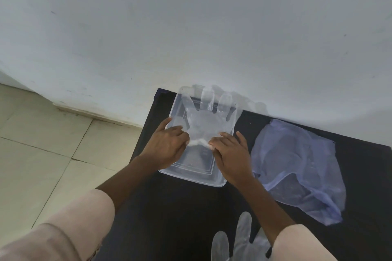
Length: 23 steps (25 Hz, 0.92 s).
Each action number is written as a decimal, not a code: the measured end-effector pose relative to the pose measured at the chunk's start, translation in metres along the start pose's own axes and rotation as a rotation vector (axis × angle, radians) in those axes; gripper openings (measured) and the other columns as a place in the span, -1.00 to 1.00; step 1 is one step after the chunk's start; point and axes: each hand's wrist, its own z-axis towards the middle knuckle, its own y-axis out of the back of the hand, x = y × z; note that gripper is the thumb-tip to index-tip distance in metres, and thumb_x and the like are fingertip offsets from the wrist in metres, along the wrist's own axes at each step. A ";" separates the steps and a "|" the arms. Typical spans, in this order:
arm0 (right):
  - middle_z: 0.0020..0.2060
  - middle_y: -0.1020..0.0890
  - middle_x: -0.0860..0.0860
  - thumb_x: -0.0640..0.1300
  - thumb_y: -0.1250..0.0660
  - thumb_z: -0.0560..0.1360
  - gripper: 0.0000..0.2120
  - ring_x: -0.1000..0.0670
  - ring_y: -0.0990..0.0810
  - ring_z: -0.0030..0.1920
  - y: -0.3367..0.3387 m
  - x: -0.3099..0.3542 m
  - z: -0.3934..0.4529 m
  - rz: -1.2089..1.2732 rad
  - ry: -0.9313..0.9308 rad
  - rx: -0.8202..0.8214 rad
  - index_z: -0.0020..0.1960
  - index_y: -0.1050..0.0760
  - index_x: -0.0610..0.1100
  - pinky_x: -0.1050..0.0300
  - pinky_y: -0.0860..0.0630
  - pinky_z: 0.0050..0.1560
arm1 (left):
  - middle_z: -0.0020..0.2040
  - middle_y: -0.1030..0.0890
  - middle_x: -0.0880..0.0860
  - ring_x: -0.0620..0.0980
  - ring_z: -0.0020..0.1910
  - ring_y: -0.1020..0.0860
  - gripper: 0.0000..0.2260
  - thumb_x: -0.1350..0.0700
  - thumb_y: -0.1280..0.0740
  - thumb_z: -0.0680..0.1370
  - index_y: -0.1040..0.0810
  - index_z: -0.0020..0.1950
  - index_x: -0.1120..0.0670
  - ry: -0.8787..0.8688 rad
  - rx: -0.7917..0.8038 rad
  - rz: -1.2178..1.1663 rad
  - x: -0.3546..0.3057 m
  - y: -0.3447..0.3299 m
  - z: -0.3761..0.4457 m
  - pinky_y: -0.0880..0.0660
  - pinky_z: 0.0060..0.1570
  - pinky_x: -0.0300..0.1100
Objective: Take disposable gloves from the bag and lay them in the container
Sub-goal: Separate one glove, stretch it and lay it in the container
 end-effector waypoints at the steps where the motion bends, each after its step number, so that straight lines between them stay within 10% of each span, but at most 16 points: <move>1: 0.05 -0.71 0.01 -0.04 -0.25 0.52 -0.79 -0.09 -0.59 0.22 0.000 -0.001 0.000 -0.014 0.015 0.028 0.06 -0.61 -0.02 -0.23 -0.26 0.38 | -0.11 -0.73 0.08 0.10 -0.01 -0.69 -0.82 0.05 -0.26 0.53 -0.63 -0.10 0.07 -0.007 0.007 0.007 0.000 0.000 -0.001 -0.24 0.41 0.21; 23: 0.56 -0.13 0.02 0.09 -0.12 0.57 -0.69 -0.19 0.19 0.55 0.035 0.004 0.013 -0.265 0.092 0.714 0.16 -0.59 0.12 -0.33 0.37 0.40 | 0.57 -0.22 -0.03 0.07 0.58 0.04 -0.56 -0.30 -0.07 0.56 -0.65 0.14 -0.16 -0.078 0.605 0.205 0.003 0.018 0.006 0.37 0.41 0.21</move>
